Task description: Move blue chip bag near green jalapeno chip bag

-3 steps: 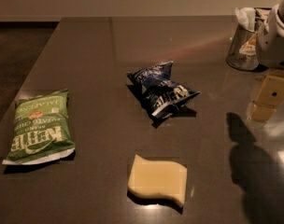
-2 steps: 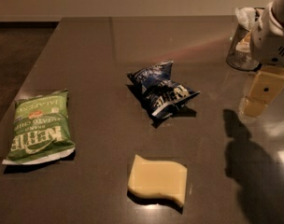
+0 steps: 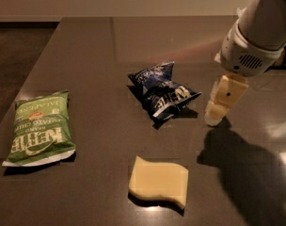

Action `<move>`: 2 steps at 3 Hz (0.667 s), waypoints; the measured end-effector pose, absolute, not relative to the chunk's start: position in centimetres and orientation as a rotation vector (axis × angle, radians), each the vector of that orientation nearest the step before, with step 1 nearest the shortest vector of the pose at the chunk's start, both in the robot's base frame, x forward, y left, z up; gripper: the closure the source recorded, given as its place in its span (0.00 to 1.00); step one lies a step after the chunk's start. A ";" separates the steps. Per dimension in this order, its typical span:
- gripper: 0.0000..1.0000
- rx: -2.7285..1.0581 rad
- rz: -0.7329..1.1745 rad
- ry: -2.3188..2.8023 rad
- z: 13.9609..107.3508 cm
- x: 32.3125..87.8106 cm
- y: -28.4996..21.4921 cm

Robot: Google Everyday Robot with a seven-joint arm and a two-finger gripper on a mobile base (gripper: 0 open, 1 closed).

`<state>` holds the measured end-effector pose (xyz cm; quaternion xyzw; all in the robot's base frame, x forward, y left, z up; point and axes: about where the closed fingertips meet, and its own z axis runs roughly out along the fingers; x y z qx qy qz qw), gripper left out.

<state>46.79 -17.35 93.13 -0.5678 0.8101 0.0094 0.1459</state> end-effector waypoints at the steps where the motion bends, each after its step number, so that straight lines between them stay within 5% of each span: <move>1: 0.00 -1.587 0.090 2.332 91.1 48.5 -14.6; 2: 0.00 -1.545 0.091 2.319 89.6 50.7 -12.3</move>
Offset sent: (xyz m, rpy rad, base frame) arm 0.0700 0.0777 -0.0519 0.1068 -0.0571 -0.0704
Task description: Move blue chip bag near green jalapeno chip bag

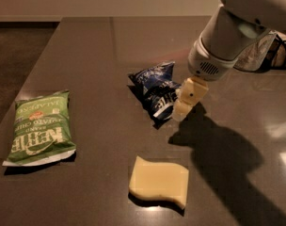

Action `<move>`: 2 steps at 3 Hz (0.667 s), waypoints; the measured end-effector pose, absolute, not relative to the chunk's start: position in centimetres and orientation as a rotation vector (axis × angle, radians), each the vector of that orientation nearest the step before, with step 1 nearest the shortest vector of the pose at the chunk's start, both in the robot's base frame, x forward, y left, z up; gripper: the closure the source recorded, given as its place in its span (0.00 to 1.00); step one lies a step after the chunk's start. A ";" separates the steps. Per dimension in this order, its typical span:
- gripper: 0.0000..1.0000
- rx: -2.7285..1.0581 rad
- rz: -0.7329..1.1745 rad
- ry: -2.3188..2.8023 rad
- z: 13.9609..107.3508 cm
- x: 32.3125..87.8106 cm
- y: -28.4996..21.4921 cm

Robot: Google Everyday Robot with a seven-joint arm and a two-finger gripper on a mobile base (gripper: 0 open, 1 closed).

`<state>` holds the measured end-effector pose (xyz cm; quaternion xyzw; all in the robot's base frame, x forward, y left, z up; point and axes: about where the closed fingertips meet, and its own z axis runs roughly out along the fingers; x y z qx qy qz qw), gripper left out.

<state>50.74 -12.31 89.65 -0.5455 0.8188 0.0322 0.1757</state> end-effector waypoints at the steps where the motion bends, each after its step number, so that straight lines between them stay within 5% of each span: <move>1: 0.00 -1.514 0.101 2.306 88.6 52.7 -10.7; 2: 0.18 -1.497 0.111 2.309 87.9 54.1 -9.8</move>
Offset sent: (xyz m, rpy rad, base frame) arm 0.0526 0.0342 -0.0260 0.0490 -0.0151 -0.0365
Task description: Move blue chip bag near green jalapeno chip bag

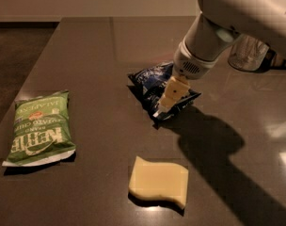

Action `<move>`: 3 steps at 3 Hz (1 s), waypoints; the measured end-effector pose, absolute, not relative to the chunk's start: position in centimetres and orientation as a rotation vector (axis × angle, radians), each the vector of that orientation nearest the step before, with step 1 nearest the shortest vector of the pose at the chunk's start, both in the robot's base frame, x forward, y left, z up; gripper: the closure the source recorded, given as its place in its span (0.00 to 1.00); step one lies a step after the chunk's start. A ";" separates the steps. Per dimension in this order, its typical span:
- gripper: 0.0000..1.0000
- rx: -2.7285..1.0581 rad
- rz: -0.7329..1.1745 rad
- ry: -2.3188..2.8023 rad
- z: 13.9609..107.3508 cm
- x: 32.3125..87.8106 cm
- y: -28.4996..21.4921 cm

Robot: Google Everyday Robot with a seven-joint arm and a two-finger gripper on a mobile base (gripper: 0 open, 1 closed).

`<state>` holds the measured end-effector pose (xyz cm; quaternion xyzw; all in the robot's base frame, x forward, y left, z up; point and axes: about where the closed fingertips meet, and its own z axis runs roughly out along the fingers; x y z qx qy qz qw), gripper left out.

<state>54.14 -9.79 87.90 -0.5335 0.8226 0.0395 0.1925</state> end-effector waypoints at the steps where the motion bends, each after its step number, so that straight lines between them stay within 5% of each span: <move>1: 0.41 -1.491 0.141 2.317 87.7 54.7 -9.2; 3: 0.88 -1.609 0.278 2.235 89.8 53.1 -4.8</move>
Offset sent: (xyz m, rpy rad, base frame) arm 0.0007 0.0303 0.0134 0.0693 0.0576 0.0536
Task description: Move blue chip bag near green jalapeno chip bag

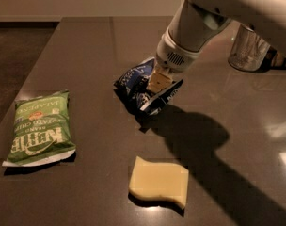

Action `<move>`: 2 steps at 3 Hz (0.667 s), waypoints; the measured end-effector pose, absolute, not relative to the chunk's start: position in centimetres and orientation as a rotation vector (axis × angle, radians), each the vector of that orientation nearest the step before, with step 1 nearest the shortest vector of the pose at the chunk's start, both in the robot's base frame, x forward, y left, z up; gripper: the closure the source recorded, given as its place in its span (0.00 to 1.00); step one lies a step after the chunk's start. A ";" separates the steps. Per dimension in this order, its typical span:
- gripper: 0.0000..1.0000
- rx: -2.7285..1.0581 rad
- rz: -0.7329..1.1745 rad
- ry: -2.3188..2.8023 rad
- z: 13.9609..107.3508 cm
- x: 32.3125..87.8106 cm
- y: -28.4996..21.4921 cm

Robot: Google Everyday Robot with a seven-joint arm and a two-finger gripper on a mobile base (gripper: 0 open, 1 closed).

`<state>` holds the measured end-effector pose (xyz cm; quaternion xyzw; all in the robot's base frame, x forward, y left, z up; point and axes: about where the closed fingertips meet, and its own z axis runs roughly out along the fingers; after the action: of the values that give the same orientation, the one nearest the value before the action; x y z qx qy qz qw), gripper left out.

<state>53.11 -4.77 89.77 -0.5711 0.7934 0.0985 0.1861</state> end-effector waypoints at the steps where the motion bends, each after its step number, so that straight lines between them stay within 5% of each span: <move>1: 1.00 -1.738 0.387 2.131 90.8 51.1 -0.5; 2: 1.00 -1.868 0.493 2.024 91.1 49.1 3.8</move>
Offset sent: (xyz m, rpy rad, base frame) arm -0.0648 0.1374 0.0168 0.1373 0.1124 0.4299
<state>49.14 3.76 91.10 -0.6577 0.7127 0.1737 0.1711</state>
